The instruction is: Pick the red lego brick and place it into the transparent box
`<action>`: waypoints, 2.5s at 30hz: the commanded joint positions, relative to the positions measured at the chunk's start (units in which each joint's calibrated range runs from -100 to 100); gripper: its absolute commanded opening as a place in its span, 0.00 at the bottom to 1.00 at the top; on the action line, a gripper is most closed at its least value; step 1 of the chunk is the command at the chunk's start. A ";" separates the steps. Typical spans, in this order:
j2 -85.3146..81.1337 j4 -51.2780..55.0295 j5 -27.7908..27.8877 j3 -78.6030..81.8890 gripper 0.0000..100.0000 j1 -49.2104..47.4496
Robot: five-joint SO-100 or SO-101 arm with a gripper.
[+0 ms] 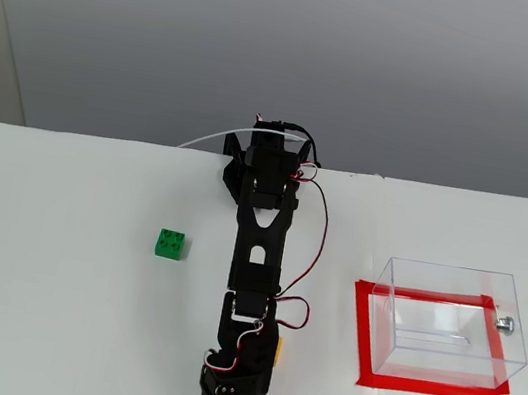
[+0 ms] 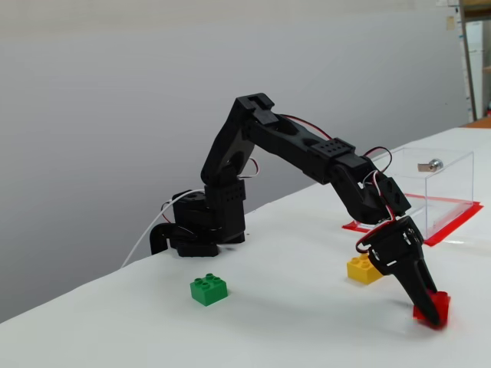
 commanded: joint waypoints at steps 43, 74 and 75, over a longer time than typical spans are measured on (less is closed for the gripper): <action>-39.16 20.69 -3.09 -1.12 0.16 -5.92; -42.98 25.22 -9.46 -1.12 0.16 -28.77; -42.89 25.22 -9.46 -1.12 0.16 -29.80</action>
